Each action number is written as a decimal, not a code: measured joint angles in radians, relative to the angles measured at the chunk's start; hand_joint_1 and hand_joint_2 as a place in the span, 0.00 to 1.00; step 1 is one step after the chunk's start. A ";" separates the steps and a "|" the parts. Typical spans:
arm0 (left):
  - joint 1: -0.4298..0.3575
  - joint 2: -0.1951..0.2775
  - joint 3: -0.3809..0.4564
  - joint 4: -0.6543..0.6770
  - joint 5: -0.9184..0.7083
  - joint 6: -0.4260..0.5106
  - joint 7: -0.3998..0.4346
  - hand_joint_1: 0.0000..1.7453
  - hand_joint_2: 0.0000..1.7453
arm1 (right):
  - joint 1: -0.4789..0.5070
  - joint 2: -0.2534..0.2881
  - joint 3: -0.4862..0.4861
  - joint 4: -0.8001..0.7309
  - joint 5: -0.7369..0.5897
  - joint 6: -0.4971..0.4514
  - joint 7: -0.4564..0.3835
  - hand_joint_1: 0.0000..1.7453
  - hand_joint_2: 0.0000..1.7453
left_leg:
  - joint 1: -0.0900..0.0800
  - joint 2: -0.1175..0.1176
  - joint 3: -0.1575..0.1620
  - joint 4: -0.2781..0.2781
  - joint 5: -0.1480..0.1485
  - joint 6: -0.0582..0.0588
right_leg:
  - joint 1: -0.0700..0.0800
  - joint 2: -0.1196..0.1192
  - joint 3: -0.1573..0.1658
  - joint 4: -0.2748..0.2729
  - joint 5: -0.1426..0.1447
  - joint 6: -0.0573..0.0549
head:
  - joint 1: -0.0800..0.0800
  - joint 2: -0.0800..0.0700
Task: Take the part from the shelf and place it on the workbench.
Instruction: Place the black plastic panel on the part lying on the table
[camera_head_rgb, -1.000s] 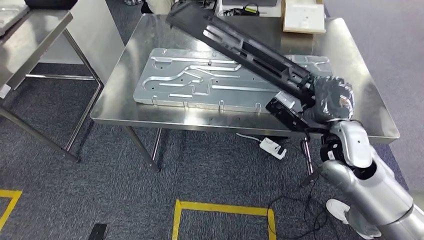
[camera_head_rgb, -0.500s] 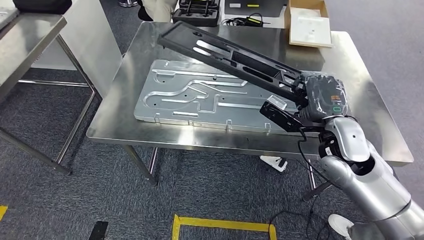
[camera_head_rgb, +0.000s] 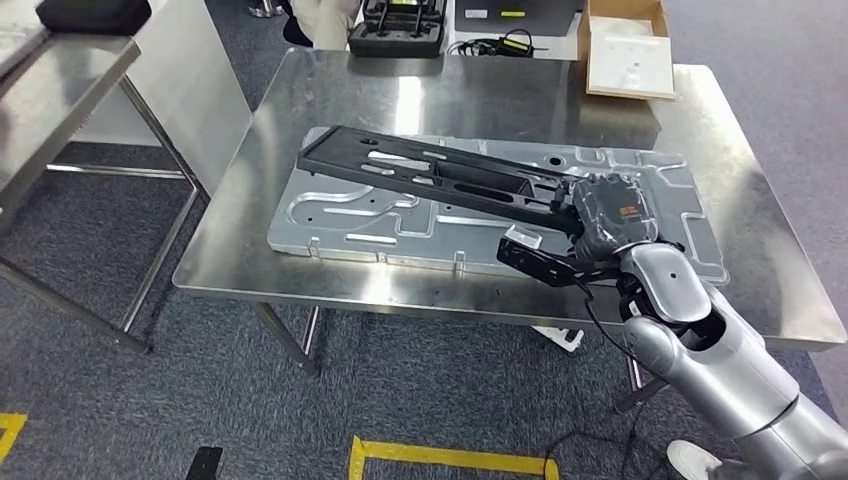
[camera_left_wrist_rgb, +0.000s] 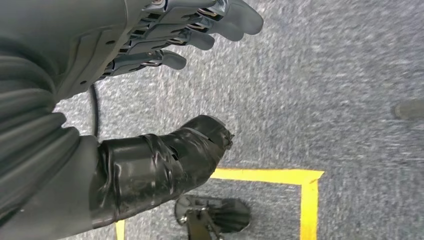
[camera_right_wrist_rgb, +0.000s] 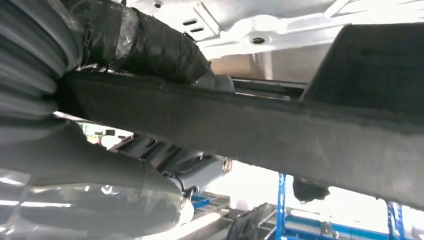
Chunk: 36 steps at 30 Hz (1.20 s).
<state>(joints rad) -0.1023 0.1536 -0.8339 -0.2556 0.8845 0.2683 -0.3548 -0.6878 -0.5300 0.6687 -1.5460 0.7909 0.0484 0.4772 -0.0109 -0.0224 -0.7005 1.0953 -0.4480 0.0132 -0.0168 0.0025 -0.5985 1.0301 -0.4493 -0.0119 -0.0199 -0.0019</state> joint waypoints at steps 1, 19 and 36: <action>-0.001 0.000 0.000 0.000 0.000 0.001 0.000 0.00 1.00 | 0.000 0.003 0.003 0.004 0.000 0.001 -0.002 1.00 1.00 | 0.004 0.003 -0.025 0.055 -0.028 -0.008 | 0.000 -0.002 0.002 -0.002 0.000 -0.002 | -0.002 0.000; 0.003 0.001 -0.001 0.000 -0.004 -0.014 -0.010 0.00 1.00 | 0.060 -0.022 0.031 0.103 0.034 0.038 0.039 1.00 1.00 | 0.020 0.012 0.060 -0.069 0.015 0.021 | -0.009 -0.003 -0.134 0.283 -0.135 0.047 | -0.003 0.000; 0.006 -0.001 -0.005 0.000 -0.004 -0.004 -0.040 0.00 1.00 | 0.120 -0.089 -0.015 0.137 0.056 0.015 0.129 1.00 1.00 | 0.016 0.015 -0.042 0.179 -0.087 -0.027 | -0.001 -0.001 -0.014 0.007 0.008 -0.002 | -0.008 0.000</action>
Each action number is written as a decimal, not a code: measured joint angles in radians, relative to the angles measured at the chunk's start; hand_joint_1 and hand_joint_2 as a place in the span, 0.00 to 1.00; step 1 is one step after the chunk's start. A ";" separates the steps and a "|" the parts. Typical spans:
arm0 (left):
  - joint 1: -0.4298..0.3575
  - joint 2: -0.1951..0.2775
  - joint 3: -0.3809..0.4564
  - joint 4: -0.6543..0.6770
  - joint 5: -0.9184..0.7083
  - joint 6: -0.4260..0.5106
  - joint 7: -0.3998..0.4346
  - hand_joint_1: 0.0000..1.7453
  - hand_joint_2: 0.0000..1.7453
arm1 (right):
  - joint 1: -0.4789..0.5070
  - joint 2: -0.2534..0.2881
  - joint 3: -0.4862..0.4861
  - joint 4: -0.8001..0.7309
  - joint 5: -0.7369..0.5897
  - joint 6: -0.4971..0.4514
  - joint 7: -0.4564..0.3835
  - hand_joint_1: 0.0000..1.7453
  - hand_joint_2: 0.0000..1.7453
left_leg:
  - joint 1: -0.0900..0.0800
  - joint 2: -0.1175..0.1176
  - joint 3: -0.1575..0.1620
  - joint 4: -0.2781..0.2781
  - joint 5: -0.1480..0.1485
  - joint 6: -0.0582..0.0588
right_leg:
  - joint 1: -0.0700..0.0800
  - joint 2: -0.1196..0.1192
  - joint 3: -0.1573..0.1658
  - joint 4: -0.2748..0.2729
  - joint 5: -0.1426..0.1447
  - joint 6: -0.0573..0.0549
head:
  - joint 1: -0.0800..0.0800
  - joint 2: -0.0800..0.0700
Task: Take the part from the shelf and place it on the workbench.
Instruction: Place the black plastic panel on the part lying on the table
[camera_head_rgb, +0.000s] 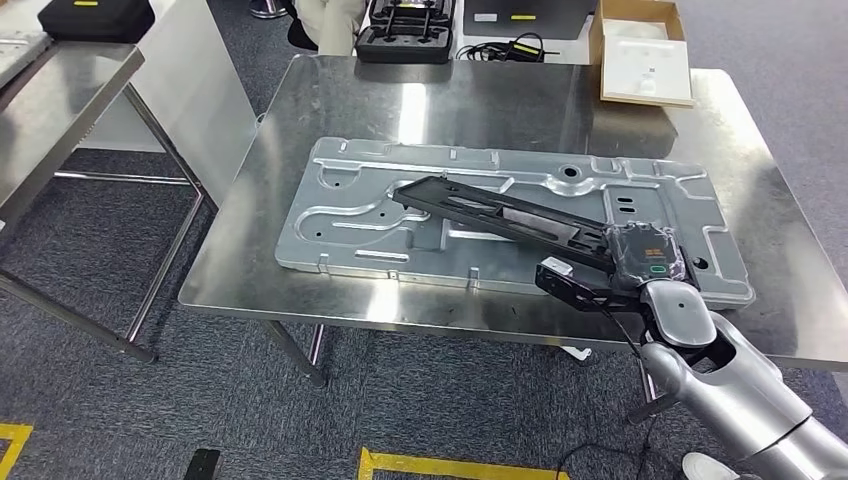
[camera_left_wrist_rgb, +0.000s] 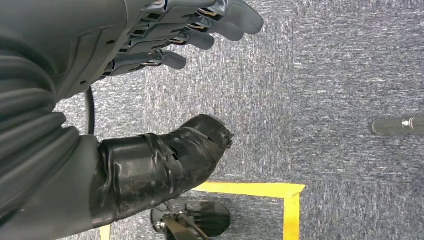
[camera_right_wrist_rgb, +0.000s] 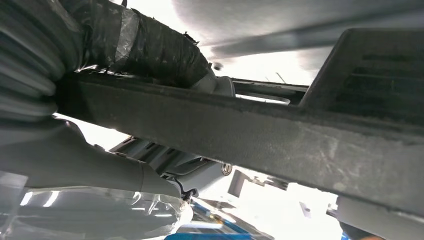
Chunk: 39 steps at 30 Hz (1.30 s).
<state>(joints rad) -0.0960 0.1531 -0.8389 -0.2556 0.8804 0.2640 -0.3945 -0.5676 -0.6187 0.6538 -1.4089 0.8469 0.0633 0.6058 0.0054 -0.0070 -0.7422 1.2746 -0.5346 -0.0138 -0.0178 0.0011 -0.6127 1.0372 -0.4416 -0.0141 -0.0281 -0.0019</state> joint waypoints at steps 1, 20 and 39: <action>0.000 0.000 0.000 0.000 0.001 0.000 -0.002 0.00 1.00 | 0.004 -0.003 -0.006 0.000 0.000 0.000 0.001 1.00 1.00 | 0.000 0.000 0.027 -0.061 0.038 0.002 | 0.000 0.001 0.003 0.000 -0.002 0.001 | 0.000 0.000; -0.011 -0.001 0.000 0.000 0.005 -0.025 -0.024 0.00 0.00 | 0.030 -0.031 -0.098 -0.018 -0.006 -0.077 0.024 0.00 0.00 | -0.007 -0.004 0.125 -0.242 0.085 0.038 | 0.001 0.003 0.000 0.015 -0.010 0.035 | 0.002 0.000; -0.008 -0.008 0.000 0.000 0.030 0.052 0.080 0.00 0.00 | -0.027 0.037 -0.111 -0.196 -0.005 -0.171 0.000 0.00 0.00 | 0.000 -0.001 0.137 -0.265 0.095 0.041 | 0.006 0.000 -0.006 0.025 -0.022 0.033 | 0.001 0.000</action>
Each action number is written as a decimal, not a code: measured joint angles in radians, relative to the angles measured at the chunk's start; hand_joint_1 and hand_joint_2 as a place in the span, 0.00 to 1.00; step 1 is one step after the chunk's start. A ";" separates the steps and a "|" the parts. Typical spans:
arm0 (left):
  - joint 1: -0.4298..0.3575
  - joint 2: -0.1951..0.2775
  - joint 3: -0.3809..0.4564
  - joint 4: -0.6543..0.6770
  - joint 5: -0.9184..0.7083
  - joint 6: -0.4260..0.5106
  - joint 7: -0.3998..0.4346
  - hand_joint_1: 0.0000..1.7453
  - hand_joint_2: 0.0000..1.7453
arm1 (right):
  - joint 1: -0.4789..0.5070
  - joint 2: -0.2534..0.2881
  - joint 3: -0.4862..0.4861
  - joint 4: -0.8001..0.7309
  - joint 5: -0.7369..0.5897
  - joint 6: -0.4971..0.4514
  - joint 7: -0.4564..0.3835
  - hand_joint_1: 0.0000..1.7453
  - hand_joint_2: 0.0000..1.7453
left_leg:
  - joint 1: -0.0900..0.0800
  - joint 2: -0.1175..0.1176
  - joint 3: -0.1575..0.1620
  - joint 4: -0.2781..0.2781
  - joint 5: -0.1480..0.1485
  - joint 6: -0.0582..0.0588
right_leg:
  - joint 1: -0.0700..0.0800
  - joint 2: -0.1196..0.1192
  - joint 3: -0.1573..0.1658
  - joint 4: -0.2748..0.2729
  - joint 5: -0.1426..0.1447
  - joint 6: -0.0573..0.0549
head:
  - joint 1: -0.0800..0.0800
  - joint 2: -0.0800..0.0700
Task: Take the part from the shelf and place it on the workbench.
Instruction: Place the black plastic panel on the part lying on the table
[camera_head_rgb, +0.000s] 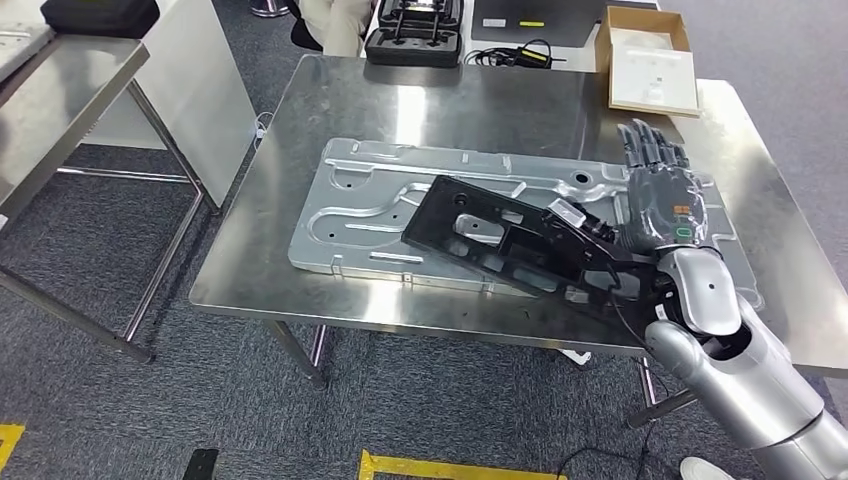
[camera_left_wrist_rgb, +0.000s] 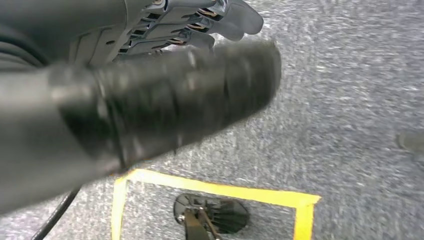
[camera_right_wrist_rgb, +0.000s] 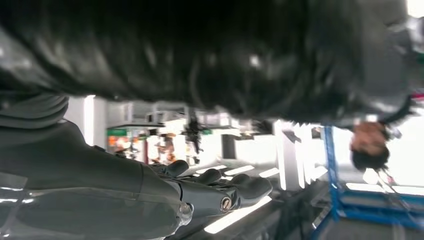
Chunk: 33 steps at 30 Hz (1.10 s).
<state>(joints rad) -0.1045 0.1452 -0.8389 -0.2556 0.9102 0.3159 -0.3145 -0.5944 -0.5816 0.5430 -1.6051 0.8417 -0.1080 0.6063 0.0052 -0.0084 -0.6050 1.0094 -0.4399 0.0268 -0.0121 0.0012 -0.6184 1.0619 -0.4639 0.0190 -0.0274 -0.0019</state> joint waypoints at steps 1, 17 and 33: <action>0.000 0.000 0.000 0.000 0.000 0.000 0.002 0.00 0.00 | -0.002 0.003 0.000 -0.006 -0.002 -0.007 -0.004 0.00 0.00 | 0.003 0.000 0.003 -0.005 0.003 0.005 | 0.000 0.000 -0.017 0.040 -0.025 0.003 | 0.001 0.000; 0.001 -0.004 0.000 0.000 0.002 0.006 0.018 0.00 0.00 | -0.006 0.040 0.000 -0.040 -0.004 -0.029 -0.022 0.00 0.00 | 0.002 -0.002 -0.045 0.107 -0.072 -0.035 | -0.006 -0.002 0.011 -0.025 0.026 -0.030 | -0.002 0.000; 0.001 -0.006 0.000 0.000 0.005 0.028 0.042 0.00 0.00 | -0.002 0.060 0.001 -0.045 0.000 -0.066 -0.030 0.00 0.00 | 0.002 0.003 0.010 0.003 -0.004 0.009 | -0.001 -0.002 -0.065 0.128 -0.066 0.007 | 0.004 0.000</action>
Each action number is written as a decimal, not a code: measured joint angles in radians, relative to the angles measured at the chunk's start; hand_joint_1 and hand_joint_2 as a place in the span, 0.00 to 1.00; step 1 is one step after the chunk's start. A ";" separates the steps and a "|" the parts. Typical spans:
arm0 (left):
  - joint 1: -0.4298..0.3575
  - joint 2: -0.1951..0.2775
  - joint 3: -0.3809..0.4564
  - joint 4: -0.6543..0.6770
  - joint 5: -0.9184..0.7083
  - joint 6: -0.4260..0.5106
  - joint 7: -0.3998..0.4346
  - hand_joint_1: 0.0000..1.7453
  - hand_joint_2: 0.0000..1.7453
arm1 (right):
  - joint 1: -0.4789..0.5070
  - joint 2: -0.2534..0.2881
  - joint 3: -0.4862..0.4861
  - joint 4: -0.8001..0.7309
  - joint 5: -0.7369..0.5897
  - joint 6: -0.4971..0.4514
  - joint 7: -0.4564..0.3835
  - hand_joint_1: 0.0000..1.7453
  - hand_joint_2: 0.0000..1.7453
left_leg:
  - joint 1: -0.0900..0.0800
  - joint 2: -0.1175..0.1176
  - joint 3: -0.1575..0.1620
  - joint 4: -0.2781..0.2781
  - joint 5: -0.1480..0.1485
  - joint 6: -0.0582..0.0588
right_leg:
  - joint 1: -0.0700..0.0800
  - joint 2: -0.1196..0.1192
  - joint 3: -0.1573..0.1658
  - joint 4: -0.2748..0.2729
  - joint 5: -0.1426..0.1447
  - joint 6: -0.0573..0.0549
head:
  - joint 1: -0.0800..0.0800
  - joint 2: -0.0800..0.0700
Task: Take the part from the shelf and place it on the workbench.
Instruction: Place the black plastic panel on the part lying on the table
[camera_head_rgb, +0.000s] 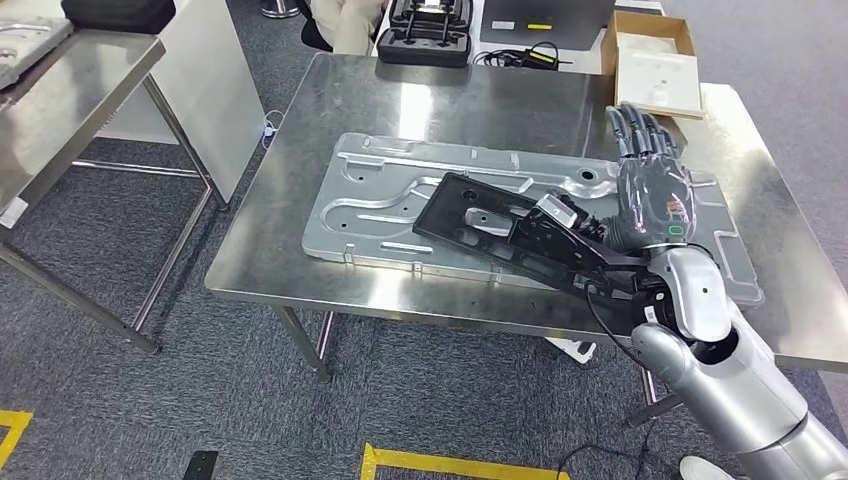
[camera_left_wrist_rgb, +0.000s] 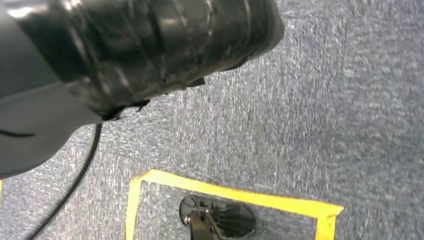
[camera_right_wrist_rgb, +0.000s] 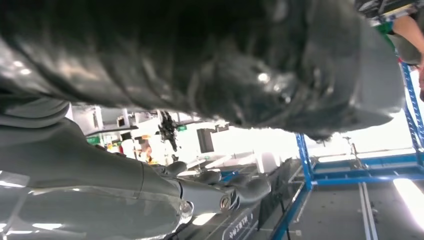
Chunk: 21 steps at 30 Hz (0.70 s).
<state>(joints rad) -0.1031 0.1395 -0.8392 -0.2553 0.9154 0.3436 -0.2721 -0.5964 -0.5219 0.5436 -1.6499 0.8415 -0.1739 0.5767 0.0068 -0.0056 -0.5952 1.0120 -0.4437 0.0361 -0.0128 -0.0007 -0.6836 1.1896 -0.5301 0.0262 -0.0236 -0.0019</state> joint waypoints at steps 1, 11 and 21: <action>0.000 0.000 0.000 0.000 0.000 0.002 0.000 0.00 0.00 | 0.002 0.000 0.000 0.000 0.000 -0.003 0.001 0.00 0.00 | -0.001 0.000 -0.007 0.002 0.004 0.004 | 0.000 0.000 -0.023 0.068 -0.037 0.001 | 0.001 0.000; 0.001 0.001 0.000 0.000 0.000 0.003 0.001 0.00 0.00 | 0.009 0.000 0.000 -0.007 -0.001 -0.007 0.010 0.00 0.00 | -0.008 -0.003 -0.058 0.030 0.037 -0.026 | 0.004 0.001 0.125 -0.138 0.039 -0.024 | 0.000 0.000; -0.001 0.004 0.000 0.000 0.000 0.005 0.001 0.00 0.00 | 0.007 -0.001 -0.002 -0.022 -0.033 -0.013 0.023 0.00 0.00 | -0.007 -0.002 -0.006 0.135 -0.087 -0.035 | 0.003 0.000 0.034 -0.146 0.122 -0.047 | -0.001 0.000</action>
<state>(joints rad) -0.1039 0.1438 -0.8392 -0.2548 0.9153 0.3482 -0.2712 -0.5892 -0.5224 0.5417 -1.6723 0.8084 -0.1873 0.5994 0.0002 -0.0075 -0.6016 1.1465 -0.5312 0.0011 -0.0095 -0.0008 -0.6498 1.0440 -0.4085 -0.0209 -0.0241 -0.0019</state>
